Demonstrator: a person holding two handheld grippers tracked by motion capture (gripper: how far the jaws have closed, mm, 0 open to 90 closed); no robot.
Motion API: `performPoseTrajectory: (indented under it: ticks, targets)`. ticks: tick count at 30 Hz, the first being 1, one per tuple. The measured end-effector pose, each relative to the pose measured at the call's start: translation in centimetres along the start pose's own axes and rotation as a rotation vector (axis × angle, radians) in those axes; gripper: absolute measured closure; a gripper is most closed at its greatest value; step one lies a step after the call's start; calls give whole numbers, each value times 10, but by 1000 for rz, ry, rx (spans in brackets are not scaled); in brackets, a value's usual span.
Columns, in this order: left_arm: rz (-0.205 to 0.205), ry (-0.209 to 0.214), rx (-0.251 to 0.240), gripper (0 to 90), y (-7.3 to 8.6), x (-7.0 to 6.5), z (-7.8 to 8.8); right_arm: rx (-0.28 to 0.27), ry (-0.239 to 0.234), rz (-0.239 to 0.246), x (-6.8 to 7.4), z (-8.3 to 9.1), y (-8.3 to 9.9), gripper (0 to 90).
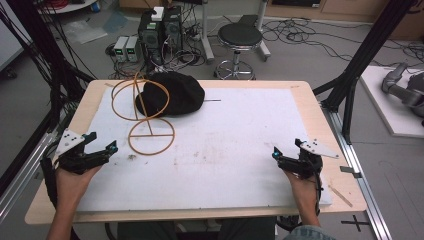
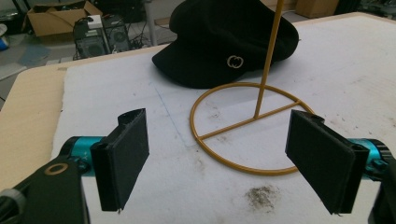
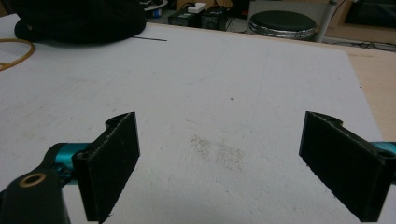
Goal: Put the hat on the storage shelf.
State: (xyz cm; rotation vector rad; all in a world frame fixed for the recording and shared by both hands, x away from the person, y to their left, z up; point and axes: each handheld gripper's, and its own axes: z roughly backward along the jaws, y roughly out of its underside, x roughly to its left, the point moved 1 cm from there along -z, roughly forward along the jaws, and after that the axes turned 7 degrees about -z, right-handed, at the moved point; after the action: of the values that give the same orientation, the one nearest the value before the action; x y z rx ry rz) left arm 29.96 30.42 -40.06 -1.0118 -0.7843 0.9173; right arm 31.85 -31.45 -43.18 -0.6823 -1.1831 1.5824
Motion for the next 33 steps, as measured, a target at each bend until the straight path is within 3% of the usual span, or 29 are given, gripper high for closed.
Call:
performPoseTrajectory:
  ticks: [21,25,31,33]
  targets:
    - [8,-10,-1,216,1,0,0,-6,-9,19,1,-2,-2,119]
    - [8,-14,7,210,2,0,-1,-9,-32,6,7,-6,-9,119]
    - [7,-10,12,208,4,0,-1,-7,-47,71,19,-10,-22,119]
    - [11,-9,10,208,3,0,-1,-15,-59,87,25,-14,-34,119]
